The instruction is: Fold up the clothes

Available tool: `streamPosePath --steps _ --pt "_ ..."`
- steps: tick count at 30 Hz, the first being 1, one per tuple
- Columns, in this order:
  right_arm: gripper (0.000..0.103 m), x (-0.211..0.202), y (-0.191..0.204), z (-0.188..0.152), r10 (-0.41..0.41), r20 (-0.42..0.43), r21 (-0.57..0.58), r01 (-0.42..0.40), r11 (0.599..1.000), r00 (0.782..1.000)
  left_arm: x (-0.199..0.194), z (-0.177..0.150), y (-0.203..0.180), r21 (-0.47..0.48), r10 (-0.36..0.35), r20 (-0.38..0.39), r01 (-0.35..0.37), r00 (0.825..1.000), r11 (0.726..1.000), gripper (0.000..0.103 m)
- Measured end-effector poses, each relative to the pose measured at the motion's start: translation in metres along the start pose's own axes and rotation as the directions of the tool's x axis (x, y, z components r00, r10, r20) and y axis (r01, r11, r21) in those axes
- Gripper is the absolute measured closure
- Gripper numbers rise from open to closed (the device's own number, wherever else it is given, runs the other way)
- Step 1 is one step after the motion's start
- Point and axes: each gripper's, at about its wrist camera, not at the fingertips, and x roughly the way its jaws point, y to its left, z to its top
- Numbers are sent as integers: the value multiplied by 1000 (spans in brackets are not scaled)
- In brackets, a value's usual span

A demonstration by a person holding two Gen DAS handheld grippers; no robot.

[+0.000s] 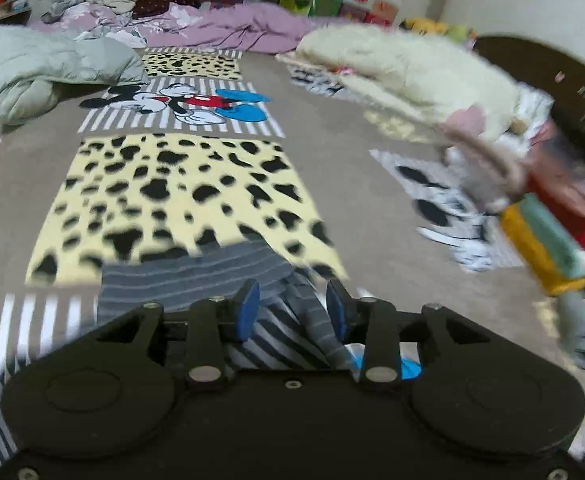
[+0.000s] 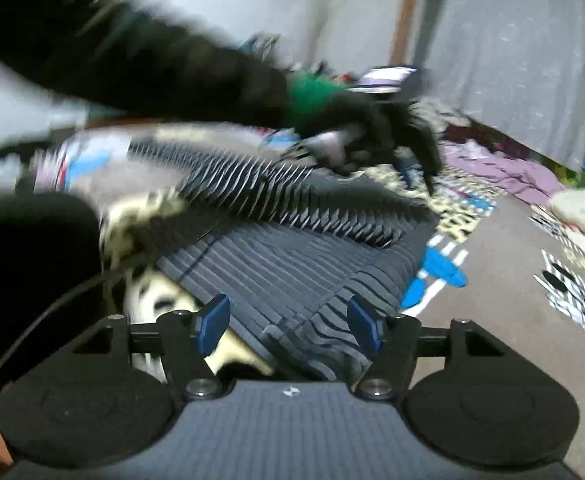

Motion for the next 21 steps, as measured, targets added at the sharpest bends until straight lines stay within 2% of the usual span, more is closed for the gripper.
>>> streamPosePath --steps 2,4,5,6,9,11,13,15,16,17,18,20,21 --pt "44 -5 -19 2 -7 43 103 3 995 999 -9 -26 -3 -64 -33 -17 31 999 997 70" --pt "55 2 -35 -1 -4 50 185 -5 983 999 -18 -52 -7 -127 -66 -32 61 997 990 74" --pt "63 5 -44 -3 -2 53 226 -10 974 999 -23 -65 -9 -159 -83 -39 76 996 984 74" --pt "67 8 -52 -4 -1 57 267 -14 964 998 -27 -77 -10 -191 -100 -45 90 994 977 74" --pt "70 19 -65 -11 25 56 354 -43 934 998 -33 -111 -13 -294 -157 -59 133 986 947 74" --pt "70 32 -62 -18 60 -6 373 -54 926 998 -18 -115 -6 -406 -194 -50 157 980 900 74" --pt "72 47 -55 -28 76 -96 361 -37 932 992 -13 -117 1 -516 -238 -13 197 971 833 74" --pt "73 46 -56 -29 71 -97 363 -32 931 993 -12 -122 9 -616 -282 27 238 959 751 74" --pt "74 44 -58 -29 70 -92 369 -31 929 993 -13 -125 10 -633 -291 40 250 956 733 74" --pt "74 43 -59 -29 68 -90 374 -29 927 994 -15 -127 9 -639 -293 44 252 955 727 74" --pt "75 43 -60 -31 65 -92 377 -26 926 994 -15 -128 6 -632 -288 36 245 957 735 74" --pt "75 42 -61 -33 58 -95 384 -17 923 994 -12 -126 -4 -598 -264 15 220 964 771 76" --pt "75 41 -62 -33 54 -98 387 -12 922 994 -11 -124 -8 -581 -252 5 208 968 787 91"
